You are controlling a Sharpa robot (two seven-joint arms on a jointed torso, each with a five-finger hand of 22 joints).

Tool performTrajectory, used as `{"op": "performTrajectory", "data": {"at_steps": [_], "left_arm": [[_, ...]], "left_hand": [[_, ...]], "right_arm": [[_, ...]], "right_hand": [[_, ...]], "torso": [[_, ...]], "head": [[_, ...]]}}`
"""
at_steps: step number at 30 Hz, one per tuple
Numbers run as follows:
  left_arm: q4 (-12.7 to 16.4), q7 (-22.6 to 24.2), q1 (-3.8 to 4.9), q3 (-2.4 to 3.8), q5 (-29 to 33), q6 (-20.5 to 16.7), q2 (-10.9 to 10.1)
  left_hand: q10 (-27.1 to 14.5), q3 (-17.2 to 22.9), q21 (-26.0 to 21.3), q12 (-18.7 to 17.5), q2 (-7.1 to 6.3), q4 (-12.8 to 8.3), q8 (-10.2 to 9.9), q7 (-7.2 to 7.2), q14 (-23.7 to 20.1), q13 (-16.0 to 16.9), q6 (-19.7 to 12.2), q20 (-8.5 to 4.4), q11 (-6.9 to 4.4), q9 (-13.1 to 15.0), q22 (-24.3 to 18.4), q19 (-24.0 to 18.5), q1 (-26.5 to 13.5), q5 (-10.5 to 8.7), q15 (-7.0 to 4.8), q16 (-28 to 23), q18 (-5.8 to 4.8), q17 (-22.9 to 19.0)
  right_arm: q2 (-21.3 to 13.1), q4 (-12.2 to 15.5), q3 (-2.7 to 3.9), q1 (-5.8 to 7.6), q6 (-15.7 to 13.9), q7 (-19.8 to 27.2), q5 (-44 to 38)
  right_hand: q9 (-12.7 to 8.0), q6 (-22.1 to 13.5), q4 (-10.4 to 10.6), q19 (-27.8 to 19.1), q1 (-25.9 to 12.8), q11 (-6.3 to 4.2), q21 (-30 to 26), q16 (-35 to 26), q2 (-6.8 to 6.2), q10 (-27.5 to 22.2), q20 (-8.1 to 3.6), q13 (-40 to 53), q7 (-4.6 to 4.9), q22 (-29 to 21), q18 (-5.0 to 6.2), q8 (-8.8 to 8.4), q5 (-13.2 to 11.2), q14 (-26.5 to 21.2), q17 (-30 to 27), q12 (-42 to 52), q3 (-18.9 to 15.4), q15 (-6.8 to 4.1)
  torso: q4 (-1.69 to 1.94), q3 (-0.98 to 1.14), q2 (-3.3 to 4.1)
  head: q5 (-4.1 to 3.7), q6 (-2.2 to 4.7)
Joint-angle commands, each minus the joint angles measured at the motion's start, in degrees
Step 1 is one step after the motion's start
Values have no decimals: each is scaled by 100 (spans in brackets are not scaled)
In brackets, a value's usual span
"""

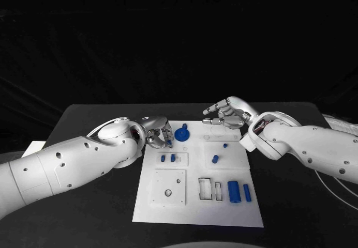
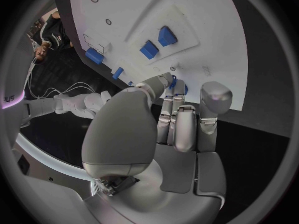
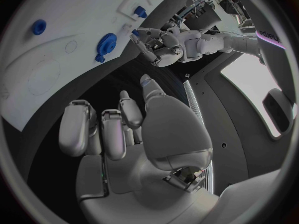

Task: Assemble the parts on the task board

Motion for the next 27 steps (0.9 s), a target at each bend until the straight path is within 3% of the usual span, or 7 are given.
{"op": "performTrajectory", "data": {"at_steps": [1, 13, 27], "left_arm": [[-14, -80, -4, 3, 2, 271, 18], [-30, -150, -15, -3, -8, 495, 49], [-135, -181, -71, -4, -76, 384, 161]], "left_hand": [[33, 28, -11, -21, -6, -4, -23, -4, 236, -2, 43, -30, -6, -1, 8, 312, -50, 7, 24, 21, -62, -1], [47, 16, -9, -48, -24, -6, -39, -8, 231, -1, 49, -29, -8, -4, 12, 309, -80, -13, 23, 19, -63, -11], [55, 6, 3, -72, -29, -6, -55, -5, 231, 0, 51, -28, -8, -7, 20, 306, -101, -44, 23, 24, -65, -5]], "right_arm": [[3, 1, 1, -4, 74, 52, -4], [12, -1, 1, -5, 79, 53, -4], [23, -5, 1, -6, 100, 53, -4]], "right_hand": [[9, -27, -7, -31, -14, 0, -13, -15, 33, -24, -17, 66, -22, 7, 53, 15, 23, 366, 522, -5, -10, 25], [9, -27, -7, -31, -14, 0, -13, -15, 33, -24, -17, 66, -22, 7, 53, 15, 23, 366, 522, -5, -10, 25], [9, -27, -7, -31, -14, 0, -13, -15, 33, -24, -17, 66, -22, 7, 53, 15, 23, 366, 522, -5, -10, 25]], "torso": [[1, -1, 3], [4, -2, -5], [-3, -1, 6]], "head": [[-10, -13], [13, -17], [24, -25]]}}
